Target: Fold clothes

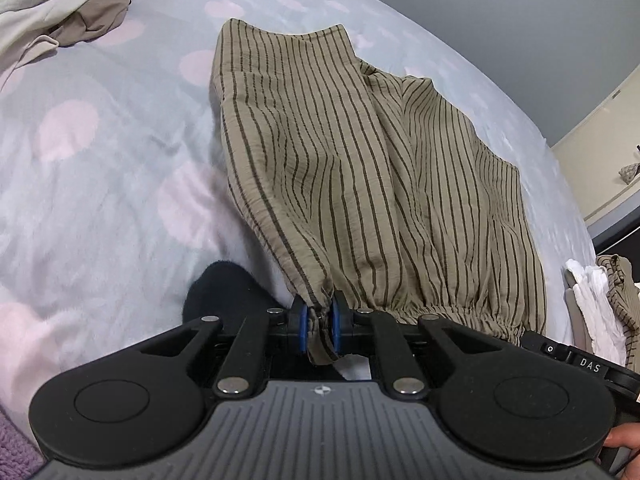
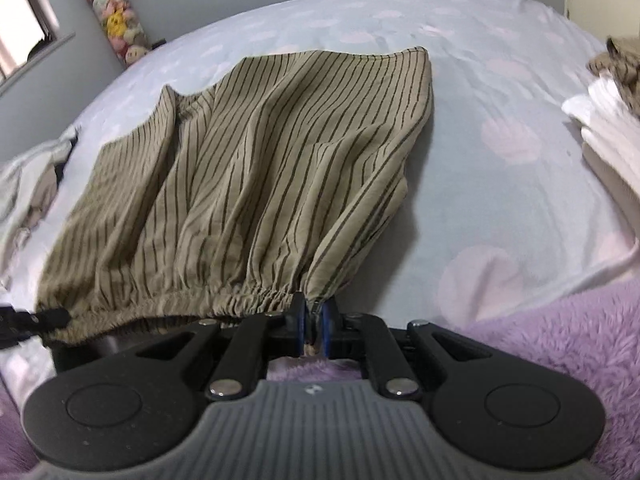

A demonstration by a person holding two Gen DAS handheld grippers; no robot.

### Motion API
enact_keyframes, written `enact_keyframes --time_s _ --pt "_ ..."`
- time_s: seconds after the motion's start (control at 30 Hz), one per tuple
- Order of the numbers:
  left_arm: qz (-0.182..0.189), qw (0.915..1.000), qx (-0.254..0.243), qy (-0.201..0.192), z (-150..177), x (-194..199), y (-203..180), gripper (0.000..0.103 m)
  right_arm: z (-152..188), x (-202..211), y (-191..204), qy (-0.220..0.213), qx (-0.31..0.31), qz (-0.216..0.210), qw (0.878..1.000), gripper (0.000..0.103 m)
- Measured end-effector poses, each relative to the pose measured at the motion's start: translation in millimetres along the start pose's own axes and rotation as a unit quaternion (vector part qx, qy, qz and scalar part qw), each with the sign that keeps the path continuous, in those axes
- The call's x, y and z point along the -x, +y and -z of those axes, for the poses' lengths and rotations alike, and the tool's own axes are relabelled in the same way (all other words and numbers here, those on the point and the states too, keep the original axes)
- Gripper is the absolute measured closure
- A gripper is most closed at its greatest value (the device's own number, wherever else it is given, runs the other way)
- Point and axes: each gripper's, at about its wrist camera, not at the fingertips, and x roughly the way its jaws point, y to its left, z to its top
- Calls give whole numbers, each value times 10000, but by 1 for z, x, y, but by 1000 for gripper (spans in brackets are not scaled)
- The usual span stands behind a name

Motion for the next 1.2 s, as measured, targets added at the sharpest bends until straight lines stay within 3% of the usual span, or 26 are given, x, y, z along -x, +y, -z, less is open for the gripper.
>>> enact_keyframes --time_s 0.4,0.67,0.9,1.2 --pt "224 9995 228 37 0 -5 10 93 4 2 11 28 -11 103 9999 94" --pt "367 9988 293 110 0 -7 14 93 -4 9 26 -188 41 134 9997 94" --pt "483 9981 359 131 -1 -7 18 93 -22 8 72 -383 782 -53 9962 94" --pt "694 9959 561 128 -3 -8 26 93 -20 -1 143 -247 1877 -845 9783 94"
